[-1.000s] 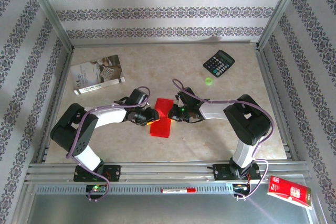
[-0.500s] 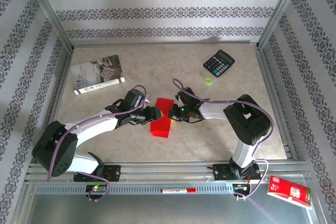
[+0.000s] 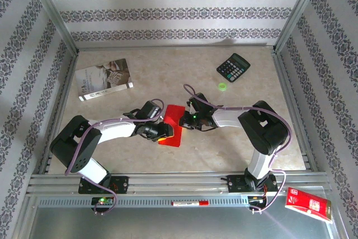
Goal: Fold a paper plane with a square sheet of paper (pick it up from the middle)
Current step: First fold the square sheet of paper in half at the center of the table.
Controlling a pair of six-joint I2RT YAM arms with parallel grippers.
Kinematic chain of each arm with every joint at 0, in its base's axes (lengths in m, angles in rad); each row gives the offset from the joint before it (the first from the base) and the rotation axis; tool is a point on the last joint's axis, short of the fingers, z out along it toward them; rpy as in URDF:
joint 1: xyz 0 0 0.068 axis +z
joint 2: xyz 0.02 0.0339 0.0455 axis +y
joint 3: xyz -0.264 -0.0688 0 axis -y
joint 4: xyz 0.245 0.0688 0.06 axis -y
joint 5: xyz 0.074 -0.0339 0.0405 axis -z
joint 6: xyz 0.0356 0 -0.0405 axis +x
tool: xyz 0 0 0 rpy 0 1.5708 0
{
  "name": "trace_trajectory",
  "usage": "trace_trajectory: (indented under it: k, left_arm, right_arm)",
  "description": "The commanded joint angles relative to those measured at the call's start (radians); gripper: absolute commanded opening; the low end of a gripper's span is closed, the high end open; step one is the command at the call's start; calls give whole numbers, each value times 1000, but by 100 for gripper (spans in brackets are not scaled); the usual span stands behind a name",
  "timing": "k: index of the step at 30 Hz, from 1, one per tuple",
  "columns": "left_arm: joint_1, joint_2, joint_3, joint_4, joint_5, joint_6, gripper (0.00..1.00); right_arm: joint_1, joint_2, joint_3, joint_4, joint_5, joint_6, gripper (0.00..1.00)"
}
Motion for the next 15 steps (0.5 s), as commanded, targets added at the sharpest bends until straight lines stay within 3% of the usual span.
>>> trace_trajectory:
  k: [1, 8, 15]
  left_arm:
    - [17, 0, -29, -80, -35, 44, 43]
    - [18, -80, -32, -131, -59, 63, 43]
    - [-15, -123, -46, 46, 55, -16, 45]
  right_arm:
    - [-16, 90, -59, -203, 138, -33, 0]
    - [-19, 89, -60, -205, 137, -37, 0]
    - [-19, 89, -60, -204, 137, -36, 0]
